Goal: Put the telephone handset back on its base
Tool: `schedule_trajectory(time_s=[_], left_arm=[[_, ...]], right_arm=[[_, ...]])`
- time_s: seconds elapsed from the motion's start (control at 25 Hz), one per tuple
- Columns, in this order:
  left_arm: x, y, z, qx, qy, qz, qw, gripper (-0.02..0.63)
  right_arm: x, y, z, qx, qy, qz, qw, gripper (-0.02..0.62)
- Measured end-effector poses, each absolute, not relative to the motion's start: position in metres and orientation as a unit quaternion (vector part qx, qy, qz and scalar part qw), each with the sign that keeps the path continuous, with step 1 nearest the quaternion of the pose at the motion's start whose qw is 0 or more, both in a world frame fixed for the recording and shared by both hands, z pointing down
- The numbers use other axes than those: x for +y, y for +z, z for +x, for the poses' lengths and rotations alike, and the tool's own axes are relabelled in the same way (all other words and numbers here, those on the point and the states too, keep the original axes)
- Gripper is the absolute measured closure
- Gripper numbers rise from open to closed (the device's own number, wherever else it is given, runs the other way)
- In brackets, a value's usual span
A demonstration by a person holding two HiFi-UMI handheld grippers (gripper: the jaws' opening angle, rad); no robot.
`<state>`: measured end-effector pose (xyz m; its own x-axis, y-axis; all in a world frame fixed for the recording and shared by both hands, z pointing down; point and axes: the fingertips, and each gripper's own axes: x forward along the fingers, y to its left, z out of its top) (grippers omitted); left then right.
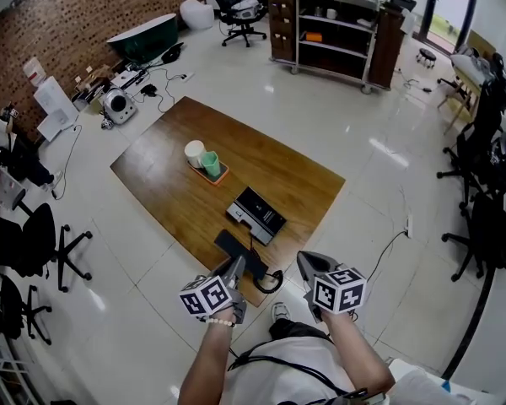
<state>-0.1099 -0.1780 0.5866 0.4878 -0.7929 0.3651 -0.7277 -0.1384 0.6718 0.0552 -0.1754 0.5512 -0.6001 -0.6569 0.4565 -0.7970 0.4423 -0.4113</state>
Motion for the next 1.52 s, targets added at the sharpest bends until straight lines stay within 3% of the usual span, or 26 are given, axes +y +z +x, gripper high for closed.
schedule_trajectory(time_s=[0.44,1.52], left_arm=[[-0.223,0.586,-0.109,-0.469,-0.095,0.761,0.438,0.537],[-0.292,0.676,-0.114,-0.411,-0.155,0.746,0.500,0.537]], right_arm=[[-0.195,0.555,0.049,-0.848,0.307,0.414,0.125,0.583],[-0.234,0.601,0.034,-0.848,0.323,0.393,0.148,0.583]])
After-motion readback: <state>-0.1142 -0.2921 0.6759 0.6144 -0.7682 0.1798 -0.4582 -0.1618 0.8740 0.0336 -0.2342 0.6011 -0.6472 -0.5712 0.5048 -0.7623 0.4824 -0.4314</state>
